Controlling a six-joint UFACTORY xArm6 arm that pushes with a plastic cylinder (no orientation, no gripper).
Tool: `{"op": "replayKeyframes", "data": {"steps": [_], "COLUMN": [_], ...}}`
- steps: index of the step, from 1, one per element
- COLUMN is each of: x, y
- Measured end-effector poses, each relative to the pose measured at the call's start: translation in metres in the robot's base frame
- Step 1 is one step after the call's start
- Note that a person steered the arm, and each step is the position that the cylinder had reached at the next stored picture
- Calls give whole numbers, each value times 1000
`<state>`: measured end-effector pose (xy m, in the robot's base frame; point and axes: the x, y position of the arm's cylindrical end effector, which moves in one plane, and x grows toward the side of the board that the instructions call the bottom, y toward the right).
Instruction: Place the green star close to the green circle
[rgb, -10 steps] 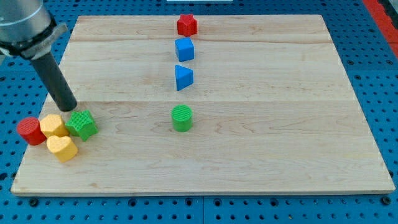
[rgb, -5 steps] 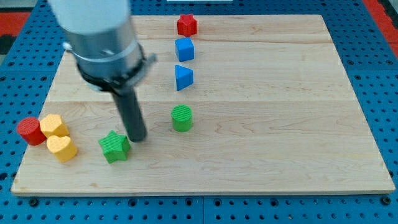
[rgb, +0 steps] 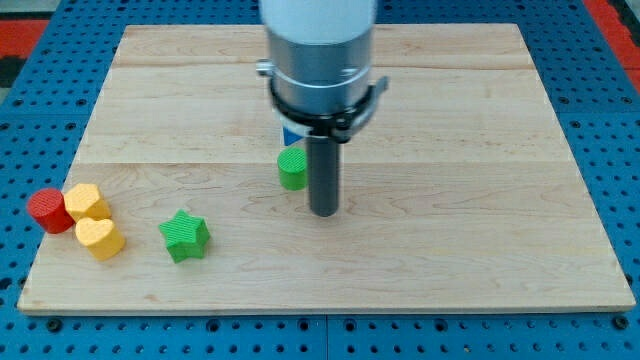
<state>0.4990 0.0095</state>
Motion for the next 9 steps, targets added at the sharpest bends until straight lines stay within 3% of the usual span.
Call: {"op": "replayKeyframes", "data": {"steps": [1,3,4,5,6,7,9], "x": [-25,-25,46,91,114,87,40], "y": [0,-24,-25,-74,-167,-192,-158]}}
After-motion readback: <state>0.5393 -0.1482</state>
